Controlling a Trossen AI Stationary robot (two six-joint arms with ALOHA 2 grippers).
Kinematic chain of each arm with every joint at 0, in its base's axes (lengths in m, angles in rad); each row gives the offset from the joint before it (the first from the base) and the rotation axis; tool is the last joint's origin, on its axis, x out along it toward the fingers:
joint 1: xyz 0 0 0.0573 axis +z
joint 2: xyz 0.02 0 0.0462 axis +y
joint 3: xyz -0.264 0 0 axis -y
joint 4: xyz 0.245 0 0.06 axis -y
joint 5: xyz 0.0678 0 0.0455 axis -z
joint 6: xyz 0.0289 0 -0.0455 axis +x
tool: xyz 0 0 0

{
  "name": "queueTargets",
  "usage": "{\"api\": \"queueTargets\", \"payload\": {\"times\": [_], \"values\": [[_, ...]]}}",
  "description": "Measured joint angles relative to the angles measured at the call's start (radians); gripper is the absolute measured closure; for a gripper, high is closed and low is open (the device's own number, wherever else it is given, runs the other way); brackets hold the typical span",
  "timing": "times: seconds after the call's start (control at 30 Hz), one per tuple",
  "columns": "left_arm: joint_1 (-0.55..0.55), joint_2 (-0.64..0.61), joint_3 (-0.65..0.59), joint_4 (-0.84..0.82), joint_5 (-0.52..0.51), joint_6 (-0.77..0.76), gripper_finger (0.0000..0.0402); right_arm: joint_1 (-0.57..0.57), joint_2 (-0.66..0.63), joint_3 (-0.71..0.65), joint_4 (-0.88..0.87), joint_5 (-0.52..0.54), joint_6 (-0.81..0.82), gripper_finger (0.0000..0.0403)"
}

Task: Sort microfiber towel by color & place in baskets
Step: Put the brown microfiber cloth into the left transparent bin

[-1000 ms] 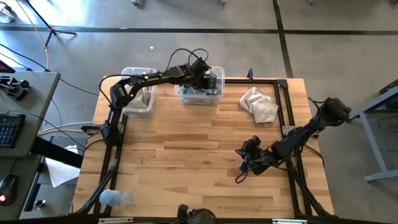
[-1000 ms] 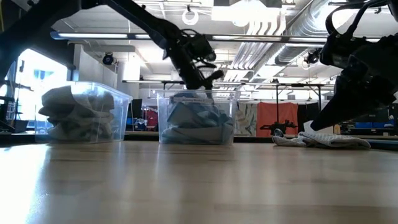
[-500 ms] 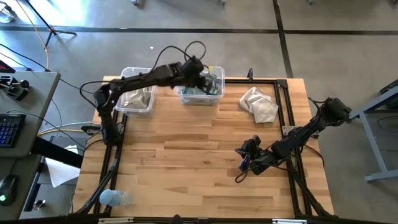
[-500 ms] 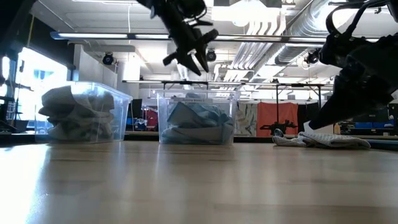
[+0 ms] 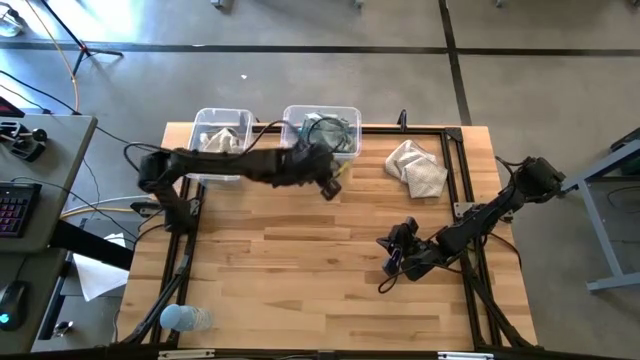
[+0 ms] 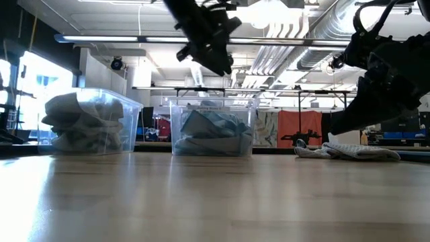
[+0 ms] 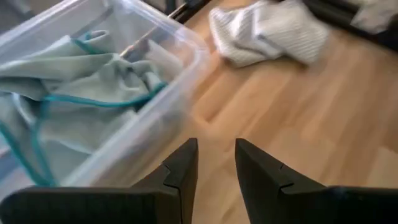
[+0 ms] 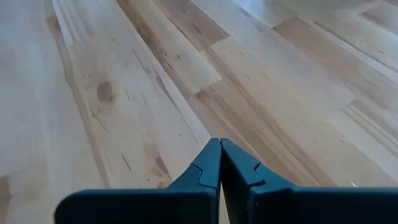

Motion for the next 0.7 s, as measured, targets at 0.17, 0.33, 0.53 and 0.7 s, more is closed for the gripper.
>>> {"api": "queueTargets", "payload": {"times": [0.17,0.33,0.53,0.7], "values": [[-0.095,-0.131,-0.240,0.245,0.041,-0.022,0.0316,-0.006,0.000,0.000,0.004,0.029,-0.001,0.0402],[-0.182,-0.271,-0.453,0.440,0.064,0.024,0.0316,-0.053,-0.003,0.001,0.009,0.087,0.002,0.0386],[-0.234,-0.419,-0.700,0.662,0.126,0.066,0.0316,-0.154,-0.031,0.003,0.005,0.030,-0.029,0.0336],[-0.233,-0.518,-0.918,0.914,0.213,0.169,0.0316,-0.254,-0.120,0.003,-0.010,-0.076,-0.137,0.0290]]}}
